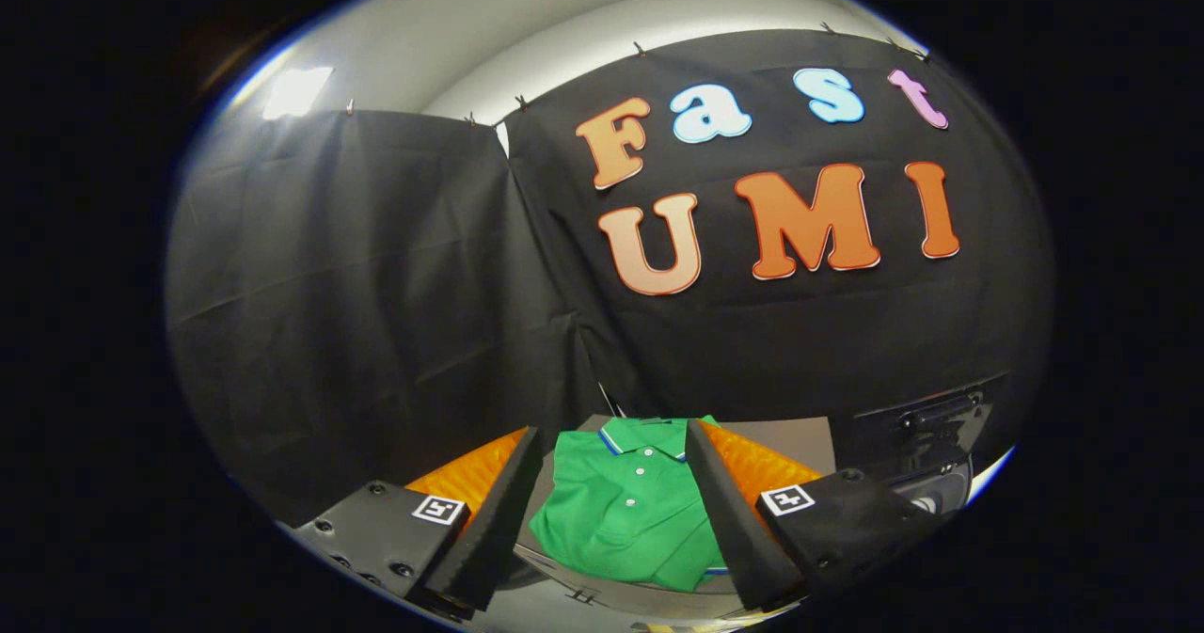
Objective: Put the clothes into the washing machine and then close the washing machine lid.
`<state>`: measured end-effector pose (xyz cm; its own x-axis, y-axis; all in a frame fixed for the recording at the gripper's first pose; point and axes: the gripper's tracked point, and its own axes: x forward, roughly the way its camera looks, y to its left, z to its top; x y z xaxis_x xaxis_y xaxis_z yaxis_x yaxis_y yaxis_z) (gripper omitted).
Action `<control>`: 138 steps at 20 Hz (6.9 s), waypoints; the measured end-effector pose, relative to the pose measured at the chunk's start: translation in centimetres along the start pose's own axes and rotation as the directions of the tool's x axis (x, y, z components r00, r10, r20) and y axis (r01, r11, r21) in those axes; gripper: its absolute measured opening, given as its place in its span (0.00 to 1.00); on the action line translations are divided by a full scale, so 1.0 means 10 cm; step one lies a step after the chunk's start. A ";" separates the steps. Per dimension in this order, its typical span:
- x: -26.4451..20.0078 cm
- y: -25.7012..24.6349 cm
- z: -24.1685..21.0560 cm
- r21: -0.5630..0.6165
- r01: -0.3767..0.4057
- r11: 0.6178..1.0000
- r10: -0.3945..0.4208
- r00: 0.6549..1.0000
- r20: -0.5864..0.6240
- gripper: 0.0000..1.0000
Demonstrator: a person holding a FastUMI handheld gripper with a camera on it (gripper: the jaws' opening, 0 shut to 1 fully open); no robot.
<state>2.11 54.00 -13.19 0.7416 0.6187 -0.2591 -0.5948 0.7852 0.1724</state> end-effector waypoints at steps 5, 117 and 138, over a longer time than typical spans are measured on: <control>0.60 0.05 -0.65 -0.050 0.041 0.998 -0.049 0.984 -0.170 0.99; -0.22 -5.01 -0.34 0.044 0.407 0.912 -0.407 0.913 -0.013 0.98; 1.28 -5.74 -0.70 -0.042 0.455 0.889 -0.455 0.872 -0.183 0.99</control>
<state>43.58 16.68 -33.06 0.8601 0.1776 -0.4782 -0.2047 0.9788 -0.0046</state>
